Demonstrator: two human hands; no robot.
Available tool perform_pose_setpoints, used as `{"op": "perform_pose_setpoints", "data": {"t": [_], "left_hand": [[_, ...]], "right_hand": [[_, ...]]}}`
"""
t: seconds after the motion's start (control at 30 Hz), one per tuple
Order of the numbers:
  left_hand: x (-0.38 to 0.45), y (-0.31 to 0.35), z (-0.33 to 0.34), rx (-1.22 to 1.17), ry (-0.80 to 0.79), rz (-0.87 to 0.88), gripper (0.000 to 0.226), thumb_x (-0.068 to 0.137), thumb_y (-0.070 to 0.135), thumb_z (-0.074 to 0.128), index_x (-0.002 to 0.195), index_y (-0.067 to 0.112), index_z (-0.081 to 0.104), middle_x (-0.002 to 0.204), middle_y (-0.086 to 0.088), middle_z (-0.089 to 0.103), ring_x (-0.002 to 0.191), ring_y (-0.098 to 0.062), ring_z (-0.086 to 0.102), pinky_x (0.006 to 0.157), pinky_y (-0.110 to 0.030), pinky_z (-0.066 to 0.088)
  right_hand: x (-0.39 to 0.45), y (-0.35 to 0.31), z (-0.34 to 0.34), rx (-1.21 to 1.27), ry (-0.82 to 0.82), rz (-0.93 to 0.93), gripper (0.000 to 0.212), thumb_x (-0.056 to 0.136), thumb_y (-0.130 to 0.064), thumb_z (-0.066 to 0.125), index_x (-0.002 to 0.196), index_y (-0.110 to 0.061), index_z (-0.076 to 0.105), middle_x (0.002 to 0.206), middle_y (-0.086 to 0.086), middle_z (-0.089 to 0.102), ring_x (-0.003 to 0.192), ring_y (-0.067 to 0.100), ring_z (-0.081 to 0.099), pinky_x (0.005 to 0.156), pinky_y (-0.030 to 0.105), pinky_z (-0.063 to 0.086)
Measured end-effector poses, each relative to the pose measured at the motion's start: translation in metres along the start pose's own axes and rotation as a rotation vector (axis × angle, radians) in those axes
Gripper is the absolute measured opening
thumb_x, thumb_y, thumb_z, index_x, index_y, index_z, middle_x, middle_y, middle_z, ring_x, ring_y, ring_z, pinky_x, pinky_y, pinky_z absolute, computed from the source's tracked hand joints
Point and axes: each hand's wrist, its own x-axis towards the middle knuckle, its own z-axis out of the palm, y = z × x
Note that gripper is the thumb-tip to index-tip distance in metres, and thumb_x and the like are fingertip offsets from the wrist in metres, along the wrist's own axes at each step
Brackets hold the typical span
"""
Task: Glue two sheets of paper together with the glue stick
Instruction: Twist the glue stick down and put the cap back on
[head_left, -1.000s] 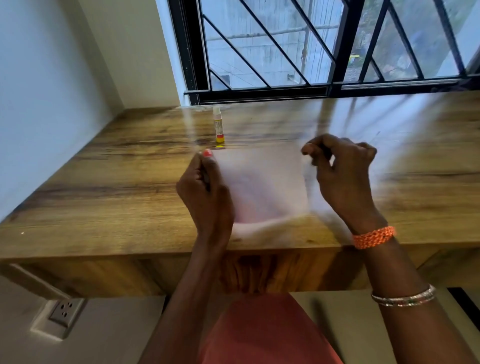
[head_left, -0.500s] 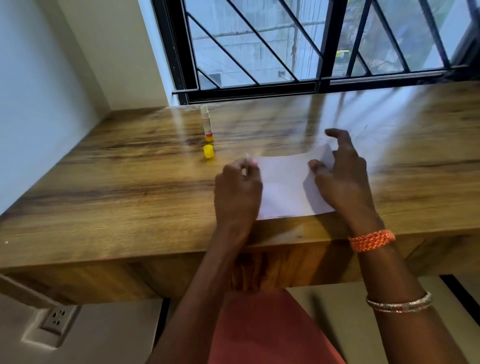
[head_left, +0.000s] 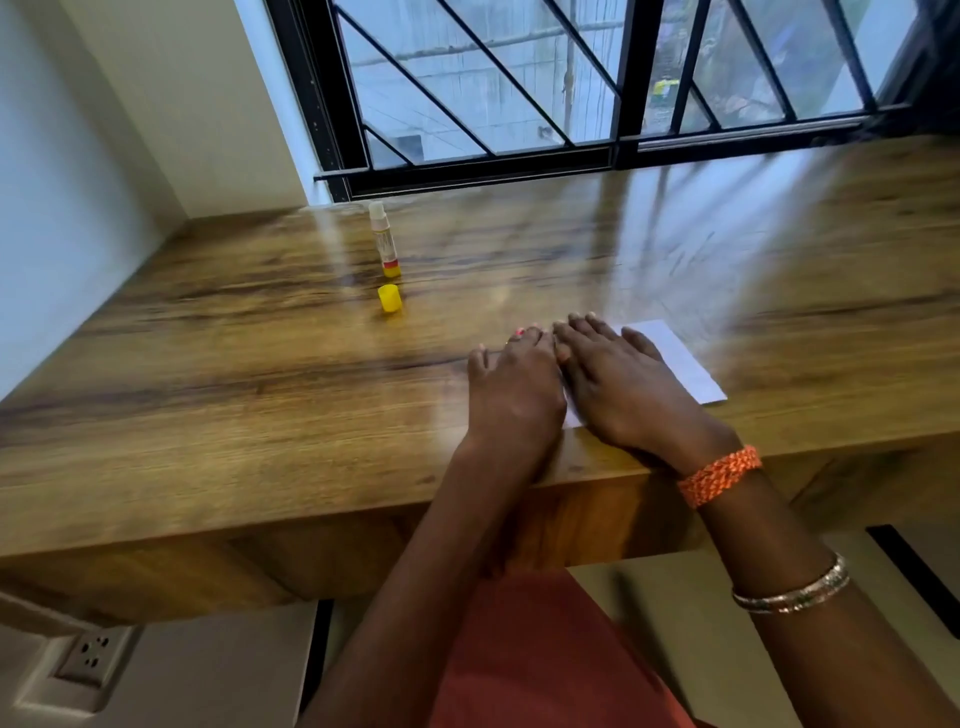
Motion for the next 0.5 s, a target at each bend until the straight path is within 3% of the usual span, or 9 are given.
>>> {"op": "perform_pose_setpoints", "data": {"t": [0.07,0.2,0.37,0.5], "left_hand": [[-0.004,-0.005,-0.002,-0.002,-0.060,0.001,0.048,0.100,0.026,0.025,0.148,0.020,0.023,0.158,0.004,0.021,0.145,-0.009,0.016,0.117,-0.040,0.008],[-0.012,-0.014,-0.005,0.119,-0.136,-0.053,0.055,0.099,0.037,0.018,0.150,0.020,0.009,0.160,0.005,0.006,0.147,-0.010,0.007,0.118,-0.043,-0.001],[-0.014,-0.018,-0.008,0.218,-0.205,-0.142,0.060,0.097,0.043,0.010,0.150,0.016,-0.002,0.160,0.001,-0.006,0.148,-0.017,-0.005,0.116,-0.046,-0.012],[-0.017,-0.021,-0.012,0.303,-0.189,-0.183,0.065,0.096,0.048,0.007,0.150,0.012,-0.003,0.160,-0.007,-0.009,0.146,-0.019,-0.015,0.110,-0.047,-0.024]], "right_hand": [[-0.002,0.002,0.003,-0.045,-0.140,0.009,0.053,0.102,-0.038,0.019,0.151,-0.019,0.012,0.160,-0.003,0.007,0.147,0.008,0.003,0.118,0.032,0.000],[-0.006,0.014,-0.002,-0.097,-0.194,0.088,0.064,0.098,-0.051,0.014,0.151,-0.019,-0.002,0.160,-0.005,-0.003,0.146,0.005,-0.006,0.118,0.031,-0.004],[-0.011,0.029,-0.009,-0.170,-0.217,0.224,0.070,0.095,-0.056,0.009,0.151,-0.016,-0.003,0.160,-0.001,-0.006,0.146,0.010,-0.006,0.117,0.034,-0.006],[-0.002,0.020,-0.017,-0.216,-0.248,0.258,0.070,0.096,-0.056,0.010,0.151,-0.012,0.004,0.161,0.002,0.000,0.147,0.012,-0.004,0.113,0.046,-0.017]]}}
